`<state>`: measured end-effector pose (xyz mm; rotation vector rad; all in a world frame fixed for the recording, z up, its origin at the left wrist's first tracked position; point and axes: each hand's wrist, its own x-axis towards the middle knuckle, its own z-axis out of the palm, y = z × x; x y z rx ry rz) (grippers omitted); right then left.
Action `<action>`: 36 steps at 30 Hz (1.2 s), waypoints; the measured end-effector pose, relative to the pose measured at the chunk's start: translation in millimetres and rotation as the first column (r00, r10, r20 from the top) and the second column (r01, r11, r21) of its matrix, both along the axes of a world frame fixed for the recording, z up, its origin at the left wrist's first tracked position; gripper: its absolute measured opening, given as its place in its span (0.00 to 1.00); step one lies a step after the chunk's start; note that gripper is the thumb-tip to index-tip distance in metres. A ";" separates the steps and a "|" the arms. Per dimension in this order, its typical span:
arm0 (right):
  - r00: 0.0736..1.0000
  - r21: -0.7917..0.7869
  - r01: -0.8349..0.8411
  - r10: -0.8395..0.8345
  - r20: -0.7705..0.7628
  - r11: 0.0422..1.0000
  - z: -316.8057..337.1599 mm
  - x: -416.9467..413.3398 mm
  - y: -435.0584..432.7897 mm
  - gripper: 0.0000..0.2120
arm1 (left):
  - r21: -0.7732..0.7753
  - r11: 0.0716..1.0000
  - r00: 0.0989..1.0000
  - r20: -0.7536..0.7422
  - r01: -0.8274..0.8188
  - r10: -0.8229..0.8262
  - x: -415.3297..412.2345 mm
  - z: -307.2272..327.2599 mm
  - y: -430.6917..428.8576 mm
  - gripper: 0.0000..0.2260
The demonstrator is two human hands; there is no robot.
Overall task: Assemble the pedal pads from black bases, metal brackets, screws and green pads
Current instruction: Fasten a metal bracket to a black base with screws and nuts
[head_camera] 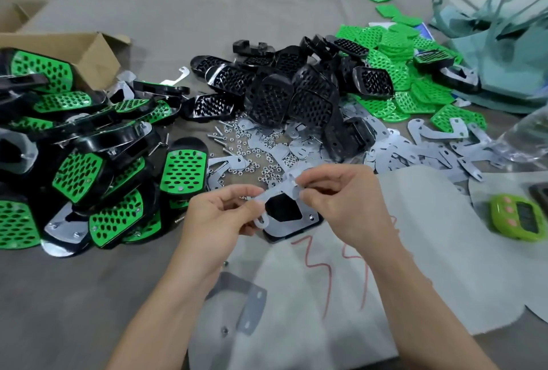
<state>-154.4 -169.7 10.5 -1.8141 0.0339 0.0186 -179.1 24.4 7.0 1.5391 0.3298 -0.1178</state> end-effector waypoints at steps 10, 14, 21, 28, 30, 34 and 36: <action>0.986 -0.086 0.161 -0.157 0.057 0.983 -20.8 -11.7 5.7 0.16 | 0.345 0.938 0.999 0.047 -0.013 -0.003 3.9 -16.6 -5.5 0.09; 0.968 -0.165 0.197 -0.165 0.187 0.966 -23.8 -14.7 9.5 0.14 | 0.483 0.875 0.996 0.083 -0.010 -0.034 1.2 -13.3 -8.7 0.14; 0.957 -0.226 0.223 -0.168 0.236 0.948 -28.0 -19.1 10.4 0.13 | 0.578 0.815 0.989 0.131 -0.026 -0.062 -1.4 -13.5 -12.2 0.17; 0.974 -0.186 0.206 -0.182 0.137 0.961 -31.2 -15.5 9.1 0.14 | 0.575 0.815 0.979 0.195 -0.074 -0.049 -7.4 -17.8 -15.1 0.12; 0.980 -0.198 0.192 -0.175 0.098 0.961 -29.9 -13.2 8.1 0.13 | 0.573 0.816 0.979 0.197 -0.074 -0.050 -7.5 -18.4 -16.6 0.11; 0.985 -0.202 0.173 -0.164 0.060 0.964 -27.5 -11.6 7.0 0.12 | 0.606 0.791 0.975 0.214 -0.083 -0.062 -9.2 -20.6 -16.7 0.10; 0.984 -0.220 0.176 -0.170 0.048 0.959 -26.9 -10.7 7.2 0.12 | 0.630 0.772 0.971 0.225 -0.085 -0.077 -11.1 -22.7 -15.0 0.09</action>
